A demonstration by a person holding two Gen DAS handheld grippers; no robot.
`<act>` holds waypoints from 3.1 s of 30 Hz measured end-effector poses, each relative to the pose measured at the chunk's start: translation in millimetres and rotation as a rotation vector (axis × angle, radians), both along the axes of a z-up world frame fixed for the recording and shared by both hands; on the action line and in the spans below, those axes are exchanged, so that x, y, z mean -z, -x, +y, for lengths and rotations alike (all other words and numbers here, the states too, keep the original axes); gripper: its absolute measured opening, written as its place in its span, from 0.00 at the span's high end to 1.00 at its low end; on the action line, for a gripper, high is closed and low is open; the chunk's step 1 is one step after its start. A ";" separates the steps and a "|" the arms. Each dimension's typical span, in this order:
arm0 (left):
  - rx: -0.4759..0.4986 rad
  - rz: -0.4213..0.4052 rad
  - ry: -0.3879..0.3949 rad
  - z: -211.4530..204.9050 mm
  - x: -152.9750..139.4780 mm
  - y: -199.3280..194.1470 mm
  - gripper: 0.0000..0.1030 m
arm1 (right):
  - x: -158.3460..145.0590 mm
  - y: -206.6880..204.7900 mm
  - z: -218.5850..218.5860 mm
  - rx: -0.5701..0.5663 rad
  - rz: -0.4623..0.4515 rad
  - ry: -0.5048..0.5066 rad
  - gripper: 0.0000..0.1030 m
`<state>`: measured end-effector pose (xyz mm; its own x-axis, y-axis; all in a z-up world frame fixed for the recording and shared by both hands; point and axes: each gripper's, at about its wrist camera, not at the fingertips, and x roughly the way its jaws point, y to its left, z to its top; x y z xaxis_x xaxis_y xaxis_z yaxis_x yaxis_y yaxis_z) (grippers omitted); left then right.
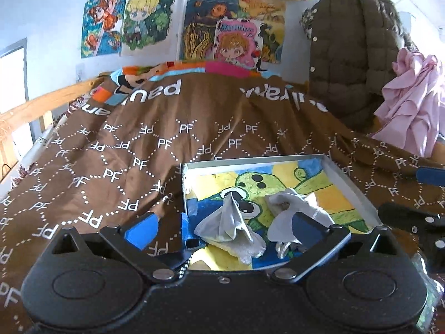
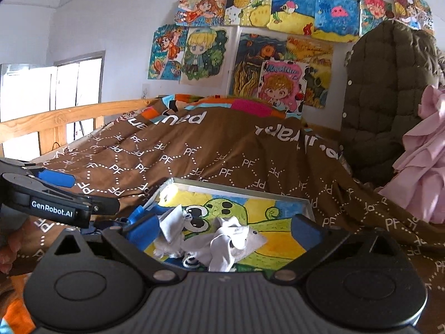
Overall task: Organize soft objects
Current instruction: 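Lower the mask and cloth into the tray and open both grippers, then move both tools back toward the remaining items near the green star bag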
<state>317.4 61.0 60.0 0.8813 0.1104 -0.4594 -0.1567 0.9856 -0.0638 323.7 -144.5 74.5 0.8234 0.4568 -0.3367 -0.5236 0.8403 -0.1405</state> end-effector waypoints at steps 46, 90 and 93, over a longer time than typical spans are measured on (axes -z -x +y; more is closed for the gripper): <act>0.248 0.118 -0.034 -100.9 43.6 160.3 0.01 | 93.8 164.9 -83.9 0.071 0.331 0.061 0.00; 0.364 0.343 0.220 -140.0 85.7 51.3 0.38 | 132.8 138.4 -70.4 -0.083 0.401 -0.007 0.33; 0.359 0.355 0.244 -138.6 86.7 46.5 0.47 | 132.8 138.9 -69.8 -0.086 0.400 -0.004 0.37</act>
